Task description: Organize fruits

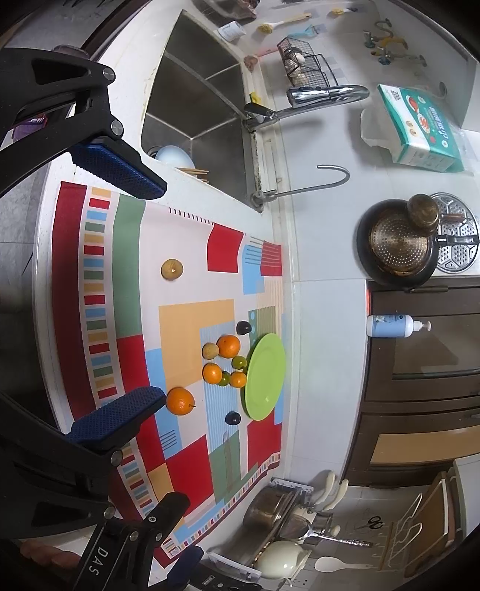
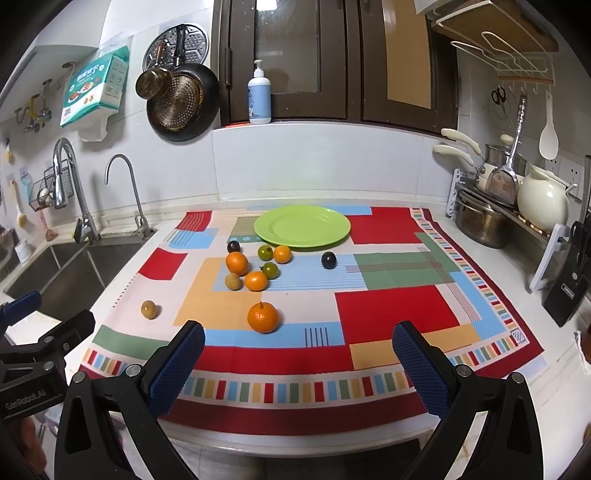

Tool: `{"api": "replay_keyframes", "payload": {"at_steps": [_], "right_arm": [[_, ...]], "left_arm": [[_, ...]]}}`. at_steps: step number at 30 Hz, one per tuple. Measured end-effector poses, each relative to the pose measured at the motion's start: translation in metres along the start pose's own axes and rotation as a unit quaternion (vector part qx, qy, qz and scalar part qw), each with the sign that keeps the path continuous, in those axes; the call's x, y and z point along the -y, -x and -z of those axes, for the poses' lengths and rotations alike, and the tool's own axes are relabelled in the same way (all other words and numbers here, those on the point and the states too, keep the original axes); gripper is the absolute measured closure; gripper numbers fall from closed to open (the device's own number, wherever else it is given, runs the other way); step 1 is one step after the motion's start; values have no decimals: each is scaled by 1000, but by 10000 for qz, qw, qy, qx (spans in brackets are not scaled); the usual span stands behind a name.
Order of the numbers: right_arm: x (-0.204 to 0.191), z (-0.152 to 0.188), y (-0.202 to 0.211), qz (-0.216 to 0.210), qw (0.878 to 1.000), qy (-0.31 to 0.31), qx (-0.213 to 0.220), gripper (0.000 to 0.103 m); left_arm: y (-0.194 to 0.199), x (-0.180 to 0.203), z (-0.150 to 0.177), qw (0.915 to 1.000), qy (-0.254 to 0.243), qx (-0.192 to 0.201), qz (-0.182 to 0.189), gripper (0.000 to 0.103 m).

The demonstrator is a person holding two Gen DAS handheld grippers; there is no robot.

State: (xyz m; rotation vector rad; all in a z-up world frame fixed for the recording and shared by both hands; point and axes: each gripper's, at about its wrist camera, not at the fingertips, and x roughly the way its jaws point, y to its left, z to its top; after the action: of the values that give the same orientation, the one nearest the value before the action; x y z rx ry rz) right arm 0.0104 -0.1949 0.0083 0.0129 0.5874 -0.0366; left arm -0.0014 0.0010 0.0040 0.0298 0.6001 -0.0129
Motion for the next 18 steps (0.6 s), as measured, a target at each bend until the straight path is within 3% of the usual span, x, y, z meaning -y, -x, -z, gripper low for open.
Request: {"api": "replay_keyframes", "payload": {"at_steps": [18], "right_arm": [[-2, -3, 6, -48, 9999, 76, 58, 1]], "left_arm": [[5, 0, 0, 10000, 14, 29, -28, 0]]}}
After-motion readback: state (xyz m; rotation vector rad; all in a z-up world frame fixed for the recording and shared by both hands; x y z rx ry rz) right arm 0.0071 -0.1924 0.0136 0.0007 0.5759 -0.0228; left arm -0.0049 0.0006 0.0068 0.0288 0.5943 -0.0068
